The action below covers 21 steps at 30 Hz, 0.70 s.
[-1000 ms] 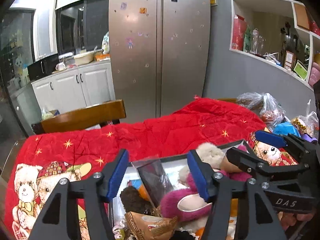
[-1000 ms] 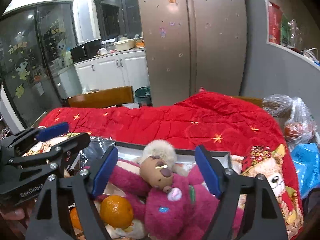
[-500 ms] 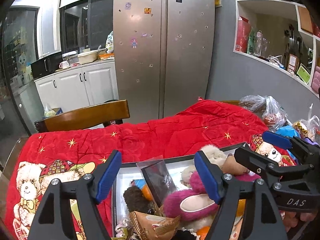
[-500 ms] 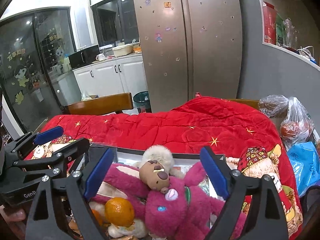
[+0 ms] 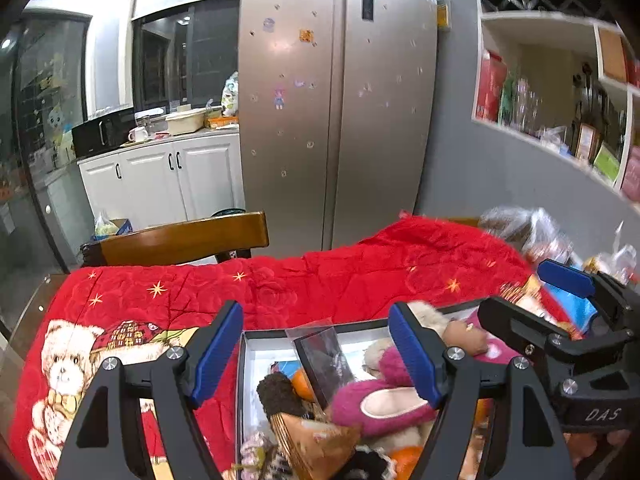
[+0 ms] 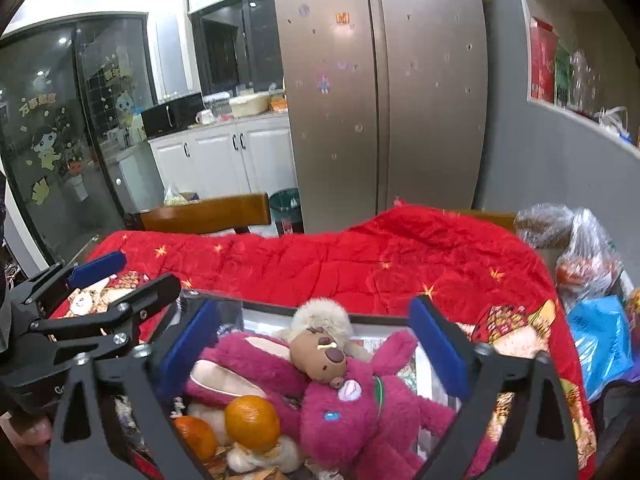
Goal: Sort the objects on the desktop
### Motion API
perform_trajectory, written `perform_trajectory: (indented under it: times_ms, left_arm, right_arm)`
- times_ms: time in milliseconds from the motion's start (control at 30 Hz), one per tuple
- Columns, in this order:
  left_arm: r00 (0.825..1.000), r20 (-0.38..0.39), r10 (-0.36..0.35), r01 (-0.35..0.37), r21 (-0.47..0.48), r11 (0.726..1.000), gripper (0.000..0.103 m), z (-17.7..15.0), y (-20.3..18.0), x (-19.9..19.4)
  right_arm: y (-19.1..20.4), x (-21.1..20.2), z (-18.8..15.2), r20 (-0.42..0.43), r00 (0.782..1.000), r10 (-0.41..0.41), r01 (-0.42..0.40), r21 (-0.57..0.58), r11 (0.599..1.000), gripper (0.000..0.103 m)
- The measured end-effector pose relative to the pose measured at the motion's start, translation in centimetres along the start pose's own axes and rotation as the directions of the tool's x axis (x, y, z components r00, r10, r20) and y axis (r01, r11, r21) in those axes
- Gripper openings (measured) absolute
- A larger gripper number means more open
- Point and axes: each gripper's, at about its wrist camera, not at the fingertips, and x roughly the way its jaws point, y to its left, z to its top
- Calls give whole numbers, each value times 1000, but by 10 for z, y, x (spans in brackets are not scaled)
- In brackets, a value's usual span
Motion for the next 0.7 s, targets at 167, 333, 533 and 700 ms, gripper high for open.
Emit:
perform_trajectory:
  times_ms: [167, 333, 533, 700]
  left_arm:
    - [999, 34, -18, 18, -22, 1000, 79, 2, 3, -42]
    - [995, 90, 50, -53, 32, 998, 83, 3, -4, -99]
    - [989, 131, 63, -70, 48, 996, 84, -5, -13, -153]
    - [981, 183, 59, -68, 43, 997, 84, -18, -20, -196]
  right_arm:
    - [21, -50, 4, 70, 997, -25, 27, -31, 999, 103]
    - [40, -98, 2, 113, 991, -70, 78, -65, 995, 103]
    - [49, -162, -2, 165, 984, -67, 71, -20, 997, 103]
    - [57, -215, -10, 197, 978, -75, 76, 3, 997, 103]
